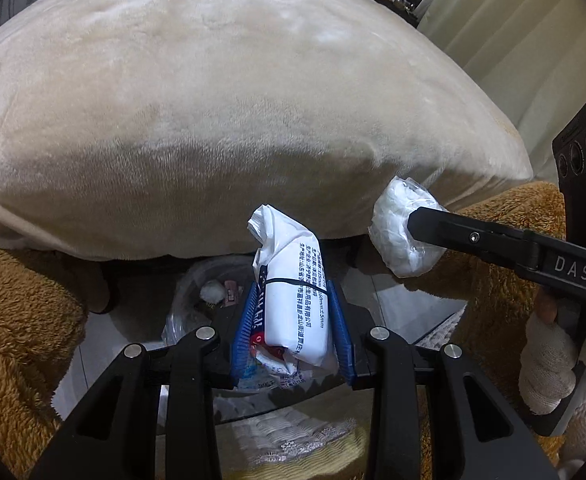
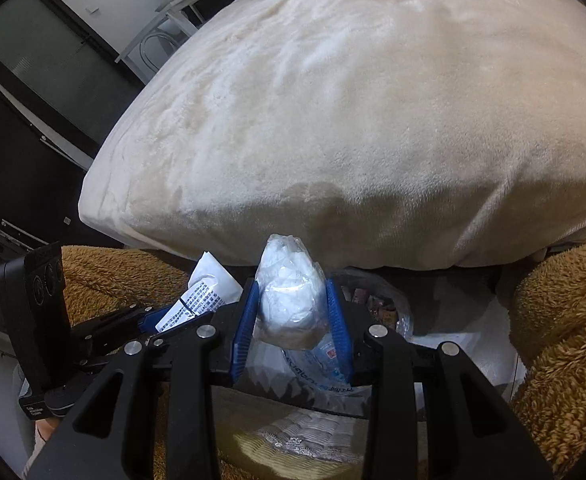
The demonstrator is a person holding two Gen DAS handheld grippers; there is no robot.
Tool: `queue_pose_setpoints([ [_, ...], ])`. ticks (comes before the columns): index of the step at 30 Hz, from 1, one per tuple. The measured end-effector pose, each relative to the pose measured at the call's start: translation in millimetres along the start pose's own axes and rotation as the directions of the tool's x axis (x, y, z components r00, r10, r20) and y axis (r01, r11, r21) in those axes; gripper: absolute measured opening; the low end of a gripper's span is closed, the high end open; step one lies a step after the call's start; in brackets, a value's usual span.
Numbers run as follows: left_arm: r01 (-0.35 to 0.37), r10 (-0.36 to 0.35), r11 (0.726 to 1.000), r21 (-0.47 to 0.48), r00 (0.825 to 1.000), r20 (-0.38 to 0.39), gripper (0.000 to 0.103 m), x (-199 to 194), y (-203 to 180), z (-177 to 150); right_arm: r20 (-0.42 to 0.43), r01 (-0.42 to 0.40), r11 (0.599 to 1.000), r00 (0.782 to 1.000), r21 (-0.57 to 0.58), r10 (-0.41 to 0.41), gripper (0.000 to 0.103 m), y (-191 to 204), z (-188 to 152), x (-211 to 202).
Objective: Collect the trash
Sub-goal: 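Carry the white packet and small clear bag down to the floor bag, then open both grippers over the clear bag, dropping packet and small bag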
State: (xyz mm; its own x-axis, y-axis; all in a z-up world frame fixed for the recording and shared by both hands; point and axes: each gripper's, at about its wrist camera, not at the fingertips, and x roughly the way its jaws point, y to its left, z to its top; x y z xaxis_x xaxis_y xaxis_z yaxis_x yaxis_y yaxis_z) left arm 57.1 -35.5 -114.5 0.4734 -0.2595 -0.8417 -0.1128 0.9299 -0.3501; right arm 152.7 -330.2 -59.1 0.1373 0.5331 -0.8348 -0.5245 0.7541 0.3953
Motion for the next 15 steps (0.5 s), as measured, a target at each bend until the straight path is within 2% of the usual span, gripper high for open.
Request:
queue_pose_setpoints([
  [7, -0.054, 0.052, 0.998, -0.012, 0.991, -0.122, 0.034, 30, 4, -2, -0.097, 0.03, 0.999, 0.995, 0.02, -0.028, 0.036, -3, -1, 34],
  [11, -0.075, 0.066, 0.996, -0.04, 0.977, -0.205, 0.034, 50, 11, -4, -0.153, 0.047, 0.998, 0.987, 0.042, -0.04, 0.036, -9, -5, 50],
  [15, -0.104, 0.083, 0.993, -0.057, 0.953, -0.29, 0.034, 73, 17, -8, -0.217, 0.078, 0.994, 0.974, 0.081, -0.059, 0.036, -18, -6, 68],
])
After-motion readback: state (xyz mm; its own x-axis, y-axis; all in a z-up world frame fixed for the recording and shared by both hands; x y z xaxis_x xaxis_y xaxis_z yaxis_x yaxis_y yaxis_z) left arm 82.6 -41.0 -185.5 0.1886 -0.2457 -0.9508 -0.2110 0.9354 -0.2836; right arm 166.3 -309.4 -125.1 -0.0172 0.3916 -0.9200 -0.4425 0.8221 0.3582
